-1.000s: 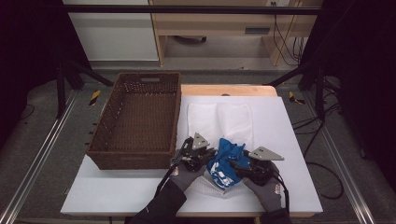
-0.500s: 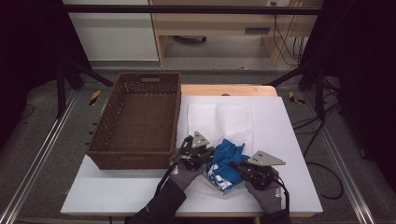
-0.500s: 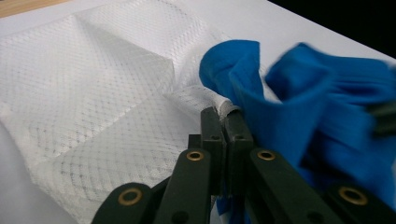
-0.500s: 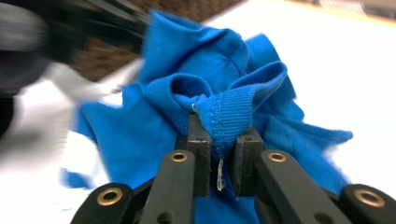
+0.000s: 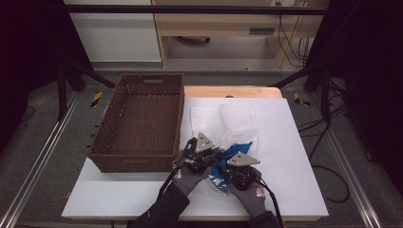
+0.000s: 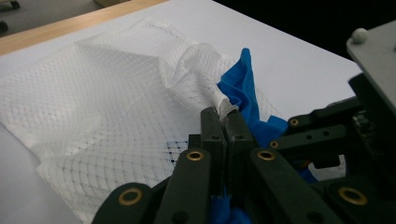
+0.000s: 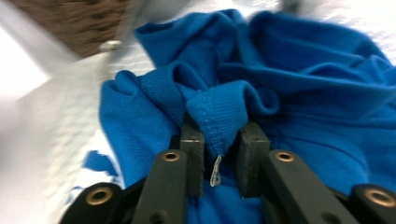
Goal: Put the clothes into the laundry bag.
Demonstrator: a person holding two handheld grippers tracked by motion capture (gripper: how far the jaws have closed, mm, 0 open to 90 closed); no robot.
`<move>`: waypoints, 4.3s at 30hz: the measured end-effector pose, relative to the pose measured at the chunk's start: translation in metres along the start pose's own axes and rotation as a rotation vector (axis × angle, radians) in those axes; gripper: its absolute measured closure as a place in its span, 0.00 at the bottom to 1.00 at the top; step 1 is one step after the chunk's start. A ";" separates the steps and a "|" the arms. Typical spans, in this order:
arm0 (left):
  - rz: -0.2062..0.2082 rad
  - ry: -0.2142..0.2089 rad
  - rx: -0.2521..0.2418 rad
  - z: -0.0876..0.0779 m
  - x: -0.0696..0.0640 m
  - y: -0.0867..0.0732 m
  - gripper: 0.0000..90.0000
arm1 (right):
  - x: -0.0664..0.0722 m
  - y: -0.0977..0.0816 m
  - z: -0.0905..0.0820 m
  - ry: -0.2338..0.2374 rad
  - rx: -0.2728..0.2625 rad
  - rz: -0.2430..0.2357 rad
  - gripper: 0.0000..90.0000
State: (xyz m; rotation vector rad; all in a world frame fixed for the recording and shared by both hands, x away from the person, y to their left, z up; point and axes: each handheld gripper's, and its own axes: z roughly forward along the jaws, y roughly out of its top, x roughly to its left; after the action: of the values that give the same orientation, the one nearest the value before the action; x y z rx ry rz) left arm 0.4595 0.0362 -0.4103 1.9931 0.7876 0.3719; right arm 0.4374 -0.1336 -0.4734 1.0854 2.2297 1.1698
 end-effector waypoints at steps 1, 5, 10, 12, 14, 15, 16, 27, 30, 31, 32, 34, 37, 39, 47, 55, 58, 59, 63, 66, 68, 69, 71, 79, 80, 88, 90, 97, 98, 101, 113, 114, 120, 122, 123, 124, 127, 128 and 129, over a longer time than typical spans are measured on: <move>-0.008 -0.003 -0.002 0.001 0.001 -0.002 0.99 | 0.000 0.000 0.000 0.000 0.000 0.000 0.83; -0.029 -0.010 0.001 0.003 0.005 -0.006 0.99 | 0.000 0.000 0.002 -0.004 0.004 0.002 0.77; -0.032 -0.005 -0.002 0.002 0.005 -0.007 0.99 | -0.008 0.003 -0.028 0.029 -0.080 0.024 0.60; -0.031 -0.004 -0.002 0.002 0.005 -0.008 0.99 | -0.022 0.003 -0.054 0.000 -0.158 0.049 0.54; -0.030 -0.004 0.000 0.002 0.005 -0.008 0.99 | -0.033 0.001 -0.061 -0.052 -0.166 0.062 0.50; -0.030 -0.004 0.000 0.002 0.005 -0.008 0.99 | -0.039 -0.001 -0.060 -0.081 -0.157 0.068 0.48; -0.028 -0.005 0.001 0.003 0.005 -0.009 0.99 | -0.044 -0.004 -0.055 -0.098 -0.139 0.075 0.46; -0.029 -0.011 0.008 0.005 0.006 -0.013 0.99 | -0.058 -0.012 -0.012 -0.032 -0.055 0.147 0.74; -0.035 -0.008 0.003 0.004 0.007 -0.012 0.99 | -0.054 -0.010 -0.025 -0.004 -0.089 0.117 0.94; -0.035 -0.008 0.003 0.004 0.007 -0.012 0.99 | -0.053 -0.009 -0.028 0.005 -0.098 0.111 0.94; -0.036 -0.007 0.000 0.003 0.009 -0.011 0.99 | -0.050 -0.008 -0.034 0.019 -0.115 0.097 0.94; -0.041 -0.006 -0.001 0.003 0.009 -0.011 0.99 | -0.042 -0.006 -0.043 0.033 -0.126 0.071 0.94; -0.039 -0.003 -0.008 0.001 0.009 -0.008 0.99 | -0.032 -0.003 -0.050 0.041 -0.144 0.029 0.94; -0.040 0.000 -0.015 0.000 0.008 -0.006 0.99 | -0.022 0.001 -0.053 0.061 -0.146 -0.005 0.94; -0.010 -0.013 -0.052 -0.009 -0.002 0.009 0.99 | -0.001 0.009 -0.008 0.051 -0.048 -0.047 0.92; -0.017 -0.016 -0.041 -0.007 -0.001 -0.002 0.99 | -0.012 0.010 0.014 -0.053 -0.001 -0.008 0.80; -0.040 -0.012 -0.036 -0.006 0.004 -0.009 0.99 | -0.013 0.010 -0.003 -0.004 -0.067 0.008 0.69; -0.040 -0.012 -0.036 -0.006 0.004 -0.009 0.99 | -0.013 0.010 -0.003 -0.004 -0.067 0.008 0.69; -0.048 -0.014 -0.034 -0.005 0.006 -0.014 0.99 | -0.020 0.011 -0.032 0.023 -0.159 0.036 0.65; -0.033 -0.009 -0.033 -0.005 0.004 -0.016 0.99 | -0.041 0.008 -0.047 -0.066 -0.182 0.062 0.57; -0.030 -0.009 -0.035 -0.005 0.004 -0.017 0.99 | -0.052 0.003 -0.042 -0.101 -0.157 0.091 0.52; -0.030 -0.009 -0.035 -0.005 0.004 -0.017 0.99 | -0.052 0.003 -0.042 -0.101 -0.157 0.091 0.52; -0.032 -0.013 -0.032 -0.004 0.004 -0.017 0.99 | -0.061 -0.004 -0.027 -0.122 -0.072 0.118 0.45; -0.035 -0.015 -0.025 -0.004 0.006 -0.018 0.99 | -0.062 -0.008 -0.004 -0.060 -0.034 0.120 0.82; -0.037 -0.013 -0.025 -0.004 0.007 -0.018 0.99 | -0.060 -0.007 -0.007 -0.052 -0.044 0.106 0.87; -0.051 -0.008 -0.033 -0.007 0.007 -0.013 0.99 | -0.034 0.003 -0.045 -0.002 -0.138 0.008 0.92; -0.053 -0.009 -0.044 -0.009 0.006 -0.009 0.99 | -0.023 0.007 -0.049 0.016 -0.147 -0.026 0.91; -0.033 -0.015 -0.070 -0.015 -0.001 0.003 0.99 | -0.004 0.012 -0.017 0.014 -0.060 -0.069 0.90; -0.028 -0.015 -0.071 -0.015 -0.002 0.003 0.99 | -0.008 0.012 -0.003 -0.032 -0.035 -0.042 0.88; -0.024 -0.018 -0.064 -0.015 -0.003 -0.002 0.99 | -0.016 0.012 0.006 -0.113 -0.009 -0.023 0.86; -0.056 -0.012 -0.050 -0.009 0.006 -0.017 0.99 | -0.020 0.008 -0.045 0.029 -0.133 0.060 0.50; -0.056 -0.010 -0.050 -0.009 0.006 -0.017 0.99 | -0.018 0.007 -0.045 0.046 -0.133 0.060 0.45; -0.053 -0.014 -0.057 -0.010 0.005 -0.015 0.99 | 0.005 -0.004 -0.004 0.058 0.031 0.025 0.33; -0.050 -0.015 -0.054 -0.010 0.005 -0.015 0.99 | 0.005 -0.005 0.002 0.062 0.046 0.035 0.49; -0.050 -0.015 -0.054 -0.010 0.005 -0.015 0.99 | 0.005 -0.005 0.003 0.081 0.052 0.055 0.60; -0.051 -0.015 -0.054 -0.010 0.005 -0.015 0.99 | 0.005 -0.005 0.003 0.089 0.052 0.060 0.71; -0.048 -0.017 -0.058 -0.012 0.004 -0.015 0.99 | 0.006 -0.001 0.002 0.081 0.063 0.063 0.84; -0.048 -0.023 -0.068 -0.015 0.003 -0.014 0.99 | 0.004 0.002 0.001 0.073 0.054 0.065 0.86; -0.048 -0.023 -0.068 -0.015 0.003 -0.014 0.99 | 0.002 0.005 0.000 0.059 0.037 0.067 0.86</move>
State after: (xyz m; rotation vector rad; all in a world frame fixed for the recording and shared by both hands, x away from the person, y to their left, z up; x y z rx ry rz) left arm 0.4483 0.0528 -0.4145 1.9087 0.7968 0.3428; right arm 0.4380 -0.1302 -0.4689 1.1631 2.2842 1.2067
